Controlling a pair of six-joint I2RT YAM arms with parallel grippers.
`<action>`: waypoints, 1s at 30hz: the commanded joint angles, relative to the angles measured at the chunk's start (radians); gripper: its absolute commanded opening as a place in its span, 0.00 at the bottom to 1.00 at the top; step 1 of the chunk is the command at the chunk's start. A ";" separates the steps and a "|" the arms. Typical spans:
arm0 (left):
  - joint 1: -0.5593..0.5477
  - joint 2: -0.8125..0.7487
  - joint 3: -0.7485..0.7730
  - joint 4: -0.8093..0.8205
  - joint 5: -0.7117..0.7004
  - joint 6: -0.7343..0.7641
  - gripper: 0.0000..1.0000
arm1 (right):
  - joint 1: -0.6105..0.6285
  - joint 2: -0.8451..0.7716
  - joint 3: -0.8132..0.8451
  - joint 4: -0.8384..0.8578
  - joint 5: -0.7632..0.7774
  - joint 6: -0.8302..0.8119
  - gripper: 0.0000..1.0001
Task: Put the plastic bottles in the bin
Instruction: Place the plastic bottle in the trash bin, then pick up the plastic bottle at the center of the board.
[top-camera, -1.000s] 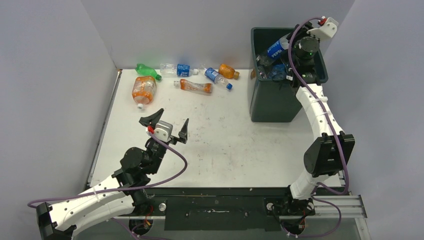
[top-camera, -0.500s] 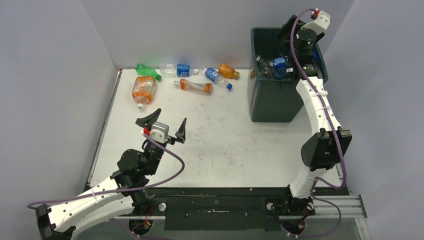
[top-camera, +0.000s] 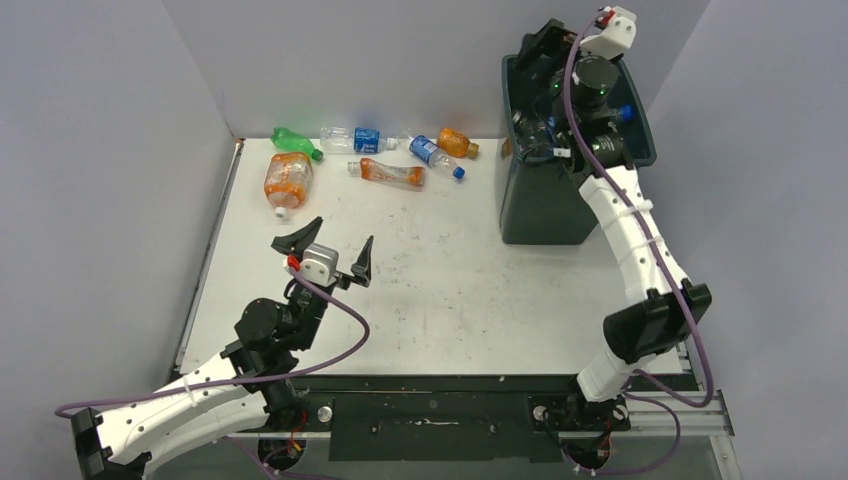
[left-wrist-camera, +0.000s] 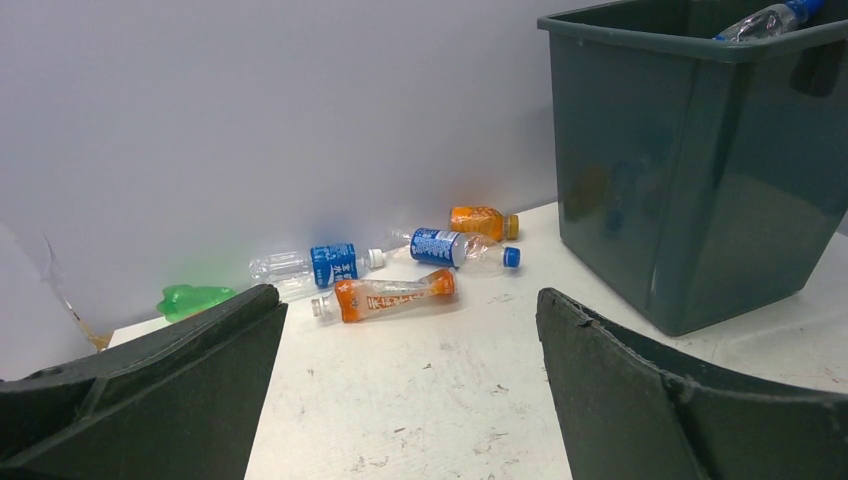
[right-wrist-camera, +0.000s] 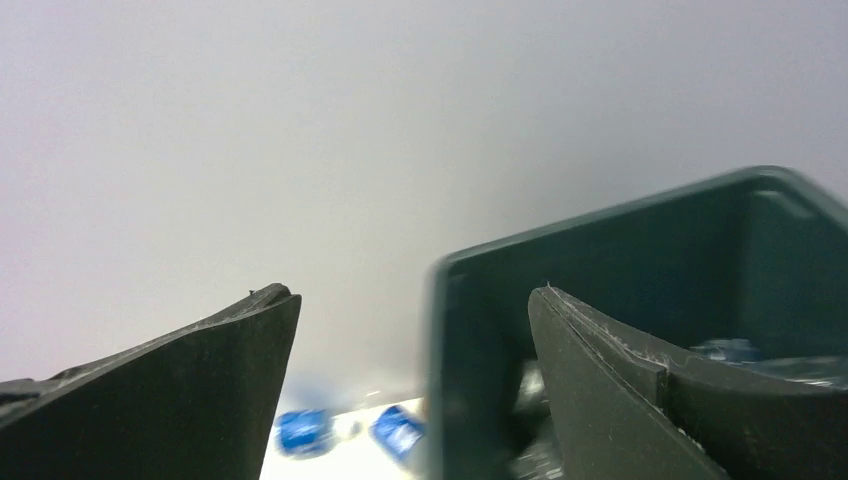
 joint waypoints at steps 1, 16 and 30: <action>-0.006 0.002 0.010 0.045 -0.023 0.008 0.97 | 0.143 -0.249 -0.118 0.162 -0.040 -0.039 0.87; 0.165 0.183 0.121 -0.127 -0.226 -0.169 0.96 | 0.509 -0.645 -1.061 0.365 -0.136 0.015 0.88; 0.682 0.591 0.463 -0.662 0.135 -0.708 0.96 | 0.542 -0.643 -1.486 0.567 -0.186 0.196 0.87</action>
